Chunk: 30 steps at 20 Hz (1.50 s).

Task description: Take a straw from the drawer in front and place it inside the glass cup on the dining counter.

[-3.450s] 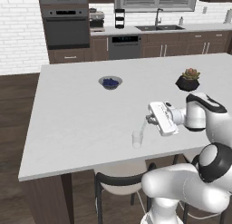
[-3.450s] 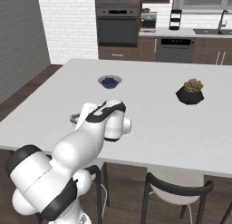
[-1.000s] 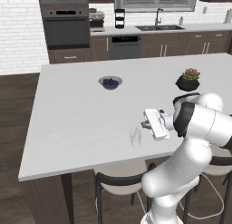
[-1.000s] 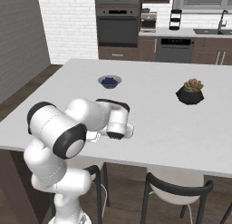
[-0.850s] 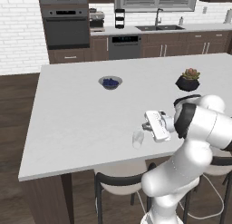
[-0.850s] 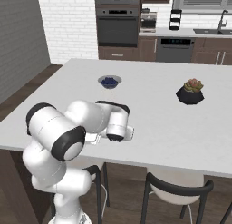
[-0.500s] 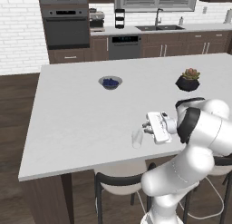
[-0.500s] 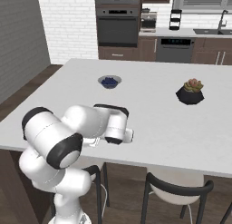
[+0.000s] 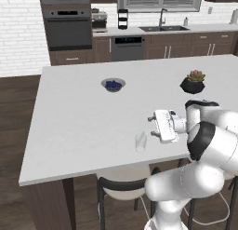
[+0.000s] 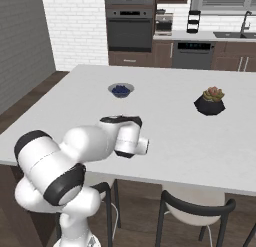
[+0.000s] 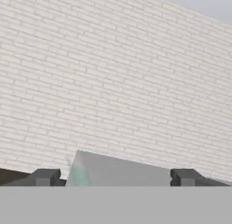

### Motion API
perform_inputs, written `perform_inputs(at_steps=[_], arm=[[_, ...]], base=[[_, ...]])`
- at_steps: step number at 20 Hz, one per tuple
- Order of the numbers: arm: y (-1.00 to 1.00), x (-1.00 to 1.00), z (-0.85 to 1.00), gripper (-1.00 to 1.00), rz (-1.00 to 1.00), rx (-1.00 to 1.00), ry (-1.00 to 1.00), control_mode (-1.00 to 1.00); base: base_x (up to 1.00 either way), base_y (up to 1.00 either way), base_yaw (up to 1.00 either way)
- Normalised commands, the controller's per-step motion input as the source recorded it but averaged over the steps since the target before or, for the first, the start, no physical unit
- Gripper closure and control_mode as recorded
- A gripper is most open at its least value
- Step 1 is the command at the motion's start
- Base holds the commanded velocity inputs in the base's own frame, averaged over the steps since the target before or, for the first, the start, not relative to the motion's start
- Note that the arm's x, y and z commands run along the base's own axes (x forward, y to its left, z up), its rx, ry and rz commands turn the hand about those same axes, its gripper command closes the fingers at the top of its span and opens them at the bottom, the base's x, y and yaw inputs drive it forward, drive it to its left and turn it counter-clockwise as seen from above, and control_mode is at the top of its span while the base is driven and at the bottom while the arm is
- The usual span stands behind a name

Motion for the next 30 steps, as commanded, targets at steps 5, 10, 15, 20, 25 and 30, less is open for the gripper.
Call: perform_inputs(at_steps=[5,10,15,20,25,30], arm=[[0.11,-0.33,1.00,-1.00,-0.07,-0.04,-0.01,-1.00],[0.38,-0.46,1.00,-1.00,-0.08,-0.21,0.00,-1.00],[0.61,-0.59,0.99,-1.00,-0.06,-0.55,-0.05,-1.00],[0.63,-0.67,0.81,-1.00,-0.06,-0.70,-0.10,-1.00],[0.43,-0.55,0.52,-1.00,-0.06,-0.64,0.01,-1.00],[0.15,-0.21,0.09,-1.00,-0.05,-0.48,0.19,-1.00]], base=[[0.00,0.00,0.00],[0.00,0.00,0.00],[0.00,0.00,0.00],[0.00,0.00,0.00],[0.00,0.00,0.00],[0.00,0.00,0.00]])
